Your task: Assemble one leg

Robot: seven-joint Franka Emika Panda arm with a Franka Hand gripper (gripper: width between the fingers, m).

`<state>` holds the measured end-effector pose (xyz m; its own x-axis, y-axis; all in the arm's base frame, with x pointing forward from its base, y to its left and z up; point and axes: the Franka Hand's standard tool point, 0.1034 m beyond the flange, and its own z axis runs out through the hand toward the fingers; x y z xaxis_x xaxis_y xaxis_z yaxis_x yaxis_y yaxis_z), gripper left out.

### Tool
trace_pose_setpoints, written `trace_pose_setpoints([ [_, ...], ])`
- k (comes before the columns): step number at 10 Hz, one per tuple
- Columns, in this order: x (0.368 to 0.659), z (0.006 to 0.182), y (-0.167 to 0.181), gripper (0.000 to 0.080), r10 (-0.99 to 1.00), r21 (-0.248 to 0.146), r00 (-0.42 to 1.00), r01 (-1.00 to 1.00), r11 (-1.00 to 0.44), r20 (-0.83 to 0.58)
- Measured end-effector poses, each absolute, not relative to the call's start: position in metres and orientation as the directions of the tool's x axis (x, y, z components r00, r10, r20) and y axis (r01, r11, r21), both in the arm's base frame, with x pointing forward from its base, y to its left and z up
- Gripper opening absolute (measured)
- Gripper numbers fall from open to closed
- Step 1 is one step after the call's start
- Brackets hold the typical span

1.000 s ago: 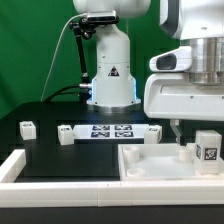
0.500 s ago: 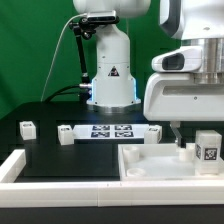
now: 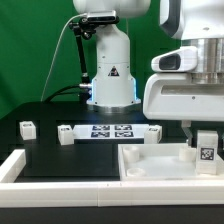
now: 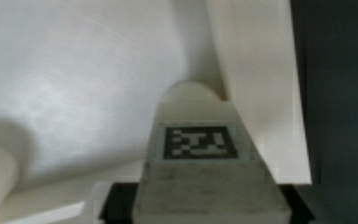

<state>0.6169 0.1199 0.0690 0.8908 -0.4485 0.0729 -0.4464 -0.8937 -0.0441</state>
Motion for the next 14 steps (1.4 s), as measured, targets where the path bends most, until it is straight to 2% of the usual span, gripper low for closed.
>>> trace_pose_setpoints([
  [2,0.6168,0.0684,0.1188,0.0290,-0.676,-0.079,0.734,-0.671,-0.737,0.064],
  [3,0.6166,0.0683,0.1190,0.0290,-0.736,-0.084,0.675,-0.731,-0.677,0.059],
  [4,0.6164,0.0682,0.1186,0.0290,-0.832,-0.091,0.553,-0.827,-0.554,0.043],
  [7,0.6167,0.0681,0.1196,0.0290,-0.963,-0.106,0.270,-0.958,-0.268,0.001],
  [9,0.6171,0.0683,0.1200,0.0290,-0.987,-0.108,0.157,-0.982,-0.155,-0.011],
  [11,0.6170,0.0682,0.1203,0.0315,-0.984,-0.108,0.177,-0.979,-0.175,-0.009],
  [12,0.6170,0.0682,0.1203,0.0539,-0.977,-0.108,0.215,-0.971,-0.213,-0.005],
  [13,0.6171,0.0683,0.1203,0.0539,-0.977,-0.109,0.213,-0.971,-0.211,-0.009],
  [14,0.6172,0.0683,0.1200,0.0615,-0.959,-0.109,0.284,-0.953,-0.282,0.001],
])
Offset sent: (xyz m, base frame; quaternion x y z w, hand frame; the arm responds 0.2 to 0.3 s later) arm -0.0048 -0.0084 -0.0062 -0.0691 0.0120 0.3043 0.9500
